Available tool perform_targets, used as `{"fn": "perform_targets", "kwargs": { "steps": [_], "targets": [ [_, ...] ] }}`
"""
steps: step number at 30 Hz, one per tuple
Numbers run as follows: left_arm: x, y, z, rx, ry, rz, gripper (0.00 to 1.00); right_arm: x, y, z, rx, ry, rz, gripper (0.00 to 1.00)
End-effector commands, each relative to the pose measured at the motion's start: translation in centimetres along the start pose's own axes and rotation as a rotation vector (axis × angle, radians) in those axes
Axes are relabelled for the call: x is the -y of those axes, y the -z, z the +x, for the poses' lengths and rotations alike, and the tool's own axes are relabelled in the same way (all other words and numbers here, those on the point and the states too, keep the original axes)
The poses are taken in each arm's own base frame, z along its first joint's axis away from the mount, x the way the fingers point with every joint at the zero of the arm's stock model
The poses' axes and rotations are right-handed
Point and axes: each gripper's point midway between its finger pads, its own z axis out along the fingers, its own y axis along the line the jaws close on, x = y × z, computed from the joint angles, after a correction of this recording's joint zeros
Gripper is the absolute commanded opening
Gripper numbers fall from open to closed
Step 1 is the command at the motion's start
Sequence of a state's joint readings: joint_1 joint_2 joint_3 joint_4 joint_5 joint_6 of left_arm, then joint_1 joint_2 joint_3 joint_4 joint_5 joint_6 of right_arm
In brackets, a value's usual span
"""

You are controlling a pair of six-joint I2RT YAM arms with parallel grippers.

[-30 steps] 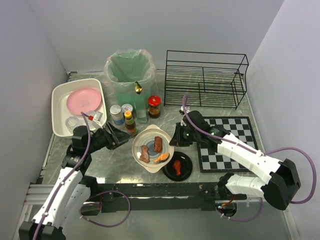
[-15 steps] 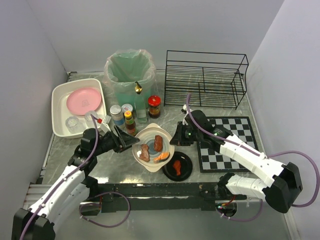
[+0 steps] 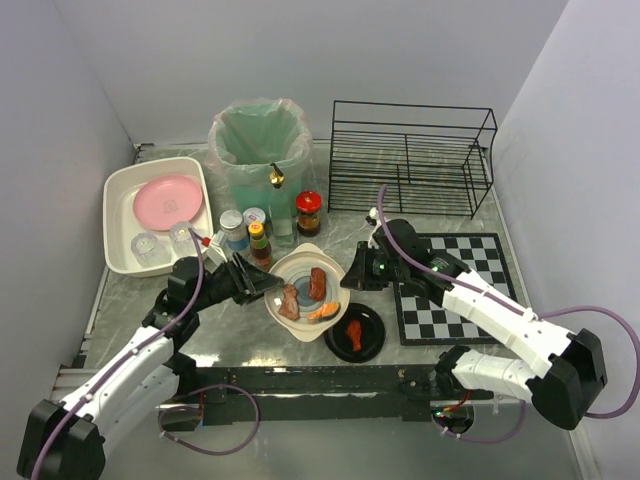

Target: Clear the kitchen counter

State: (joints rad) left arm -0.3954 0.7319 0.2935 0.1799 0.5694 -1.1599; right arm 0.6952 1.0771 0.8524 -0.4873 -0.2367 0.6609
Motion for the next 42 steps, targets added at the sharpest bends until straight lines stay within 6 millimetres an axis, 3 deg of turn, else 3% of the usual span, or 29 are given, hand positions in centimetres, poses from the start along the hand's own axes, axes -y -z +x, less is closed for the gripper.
{"fn": "perform_targets", "kwargs": {
  "steps": [1,5,15,16,18,23,42],
  "targets": [
    [1.5,-0.3,-0.2,0.008,-0.016,0.054,0.46,-6.1,3.0,-4.4,0.155,-0.001,-0.235,0.00],
    [1.4,-0.6,0.0,0.005,-0.015,0.049,0.44,-6.1,3.0,-4.4,0.154,-0.003,-0.243,0.00],
    [1.8,-0.7,-0.1,0.011,-0.011,0.056,0.26,-6.1,3.0,-4.2,0.152,-0.001,-0.253,0.00],
    [2.0,-0.7,-0.1,0.013,-0.013,0.064,0.29,-6.1,3.0,-4.2,0.154,0.001,-0.252,0.00],
    [2.0,-0.7,-0.1,0.013,-0.010,0.070,0.45,-6.0,3.0,-4.2,0.154,-0.001,-0.250,0.00],
    [2.1,-0.7,-0.2,0.020,-0.006,0.071,0.64,-6.2,3.1,-4.1,0.155,0.002,-0.264,0.00],
    [2.1,-2.1,-1.3,0.064,0.003,0.056,0.57,-6.7,3.4,-3.6,0.135,0.017,-0.302,0.00]
  ]
}}
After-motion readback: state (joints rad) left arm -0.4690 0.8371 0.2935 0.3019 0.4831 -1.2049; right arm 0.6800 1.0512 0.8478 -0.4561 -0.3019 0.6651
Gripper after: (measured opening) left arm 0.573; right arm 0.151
